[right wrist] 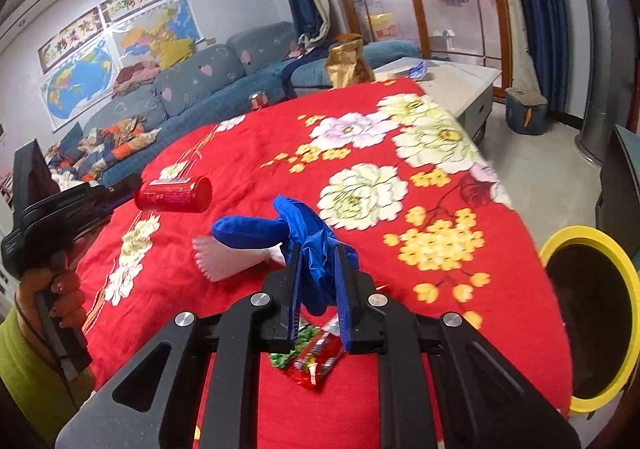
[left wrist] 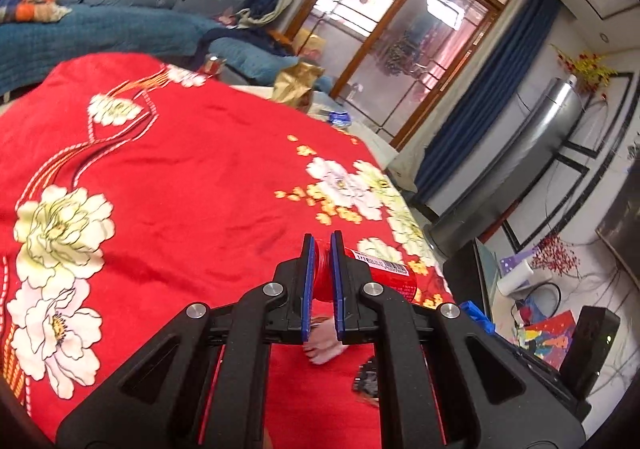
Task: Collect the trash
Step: 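Carry the red can and blue glove over the bin with both tools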
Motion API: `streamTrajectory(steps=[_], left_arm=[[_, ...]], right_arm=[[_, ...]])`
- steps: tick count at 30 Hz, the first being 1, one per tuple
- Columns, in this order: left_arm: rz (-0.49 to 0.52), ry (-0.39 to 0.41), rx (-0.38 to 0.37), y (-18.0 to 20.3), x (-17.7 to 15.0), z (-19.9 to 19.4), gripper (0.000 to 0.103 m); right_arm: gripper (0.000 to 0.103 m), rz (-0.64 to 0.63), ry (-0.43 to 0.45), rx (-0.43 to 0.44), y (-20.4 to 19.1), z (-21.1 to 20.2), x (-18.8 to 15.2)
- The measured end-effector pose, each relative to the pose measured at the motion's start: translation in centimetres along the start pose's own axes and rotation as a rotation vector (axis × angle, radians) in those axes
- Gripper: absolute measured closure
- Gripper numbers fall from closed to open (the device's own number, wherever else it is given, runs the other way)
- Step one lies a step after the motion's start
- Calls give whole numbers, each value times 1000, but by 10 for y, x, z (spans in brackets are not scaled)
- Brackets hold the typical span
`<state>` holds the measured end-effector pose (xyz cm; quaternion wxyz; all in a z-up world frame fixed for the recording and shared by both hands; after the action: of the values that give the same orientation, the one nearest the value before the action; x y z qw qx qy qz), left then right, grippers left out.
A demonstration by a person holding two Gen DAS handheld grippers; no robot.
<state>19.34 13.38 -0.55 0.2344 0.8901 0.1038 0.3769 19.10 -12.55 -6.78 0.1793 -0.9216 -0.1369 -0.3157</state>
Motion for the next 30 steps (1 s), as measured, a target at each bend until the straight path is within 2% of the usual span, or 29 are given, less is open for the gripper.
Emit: streamTrajectory(steps=[8,19,30], left_arm=[[86,-1,-19,39,-6,4,99],[151,-43,-72,85,-16,26,99],[239,-99,-81,132,-36,52,99]], right_arm=[[88,48,35,-30,27,-21,-5],[88,122,70,-72,66,-43,-14],[88,211,111,-112,112,-64,-24]])
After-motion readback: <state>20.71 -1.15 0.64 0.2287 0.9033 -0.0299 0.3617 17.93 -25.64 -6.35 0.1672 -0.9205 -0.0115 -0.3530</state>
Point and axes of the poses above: each gripper's, at about its wrist camera, not at the fingertips, and z roughly the way its jaws point, y to its right, x to its top, the point moved 3 cm from there along z, roughly the way its jaws point, and after that the axes turned 11 degrees about -y, right-handed, at the moved point
